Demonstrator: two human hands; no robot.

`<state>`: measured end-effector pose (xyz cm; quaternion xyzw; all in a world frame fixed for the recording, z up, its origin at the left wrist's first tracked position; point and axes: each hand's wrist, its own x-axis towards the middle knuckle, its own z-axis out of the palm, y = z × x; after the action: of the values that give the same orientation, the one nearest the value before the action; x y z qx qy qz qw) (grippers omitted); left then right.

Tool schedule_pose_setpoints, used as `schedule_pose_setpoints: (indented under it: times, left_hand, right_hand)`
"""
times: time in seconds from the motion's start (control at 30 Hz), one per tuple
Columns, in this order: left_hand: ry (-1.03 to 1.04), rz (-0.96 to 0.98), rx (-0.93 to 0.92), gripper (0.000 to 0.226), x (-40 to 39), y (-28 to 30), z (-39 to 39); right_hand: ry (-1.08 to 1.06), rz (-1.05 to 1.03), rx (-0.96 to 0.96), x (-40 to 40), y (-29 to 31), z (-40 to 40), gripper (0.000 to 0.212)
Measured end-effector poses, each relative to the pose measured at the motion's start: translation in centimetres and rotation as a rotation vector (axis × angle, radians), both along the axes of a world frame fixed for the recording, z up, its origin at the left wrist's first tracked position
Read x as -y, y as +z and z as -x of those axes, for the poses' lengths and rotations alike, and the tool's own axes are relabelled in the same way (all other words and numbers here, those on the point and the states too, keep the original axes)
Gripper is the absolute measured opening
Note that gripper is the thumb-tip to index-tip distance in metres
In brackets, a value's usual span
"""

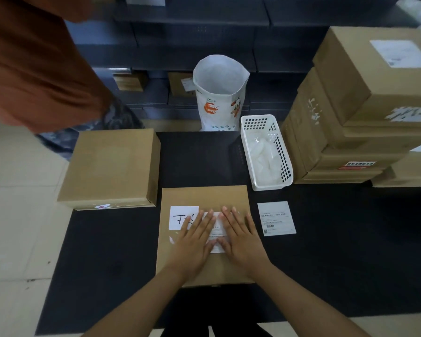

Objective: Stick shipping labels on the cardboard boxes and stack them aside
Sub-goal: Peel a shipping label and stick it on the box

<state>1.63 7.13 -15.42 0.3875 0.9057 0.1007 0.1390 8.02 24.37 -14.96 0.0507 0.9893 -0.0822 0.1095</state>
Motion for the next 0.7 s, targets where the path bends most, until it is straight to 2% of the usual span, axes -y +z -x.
schedule_pose_setpoints:
  times: [0.2, 0.33, 0.43, 0.47, 0.6, 0.7]
  left_hand:
    - [0.194, -0.014, 0.011, 0.060, -0.1, 0.0, -0.4]
    - [0.214, -0.001, -0.047, 0.057, -0.1, -0.1, -0.5]
    - [0.197, -0.056, -0.005, 0.056, 0.1, -0.1, -0.3]
    - [0.163, -0.078, 0.023, 0.057, 0.1, 0.0, -0.3]
    - [-0.156, -0.089, 0.035, 0.062, 0.8, 0.0, -0.9]
    - [-0.173, -0.036, -0.009, 0.064, 1.1, -0.3, -0.8]
  right_hand:
    - [-0.233, 0.016, -0.035, 0.6, -0.4, -1.2, 0.075]
    - [-0.243, 0.015, -0.063, 1.0, -0.9, -1.3, 0.077]
    - [-0.258, 0.036, -0.123, 0.7, -0.7, -1.3, 0.077]
    - [-0.217, 0.052, -0.143, 0.5, -0.5, -1.4, 0.076]
    - [0.220, 0.062, -0.187, -0.4, -0.6, -2.5, 0.066]
    - [0.214, 0.045, -0.158, -0.5, -0.7, -2.6, 0.066]
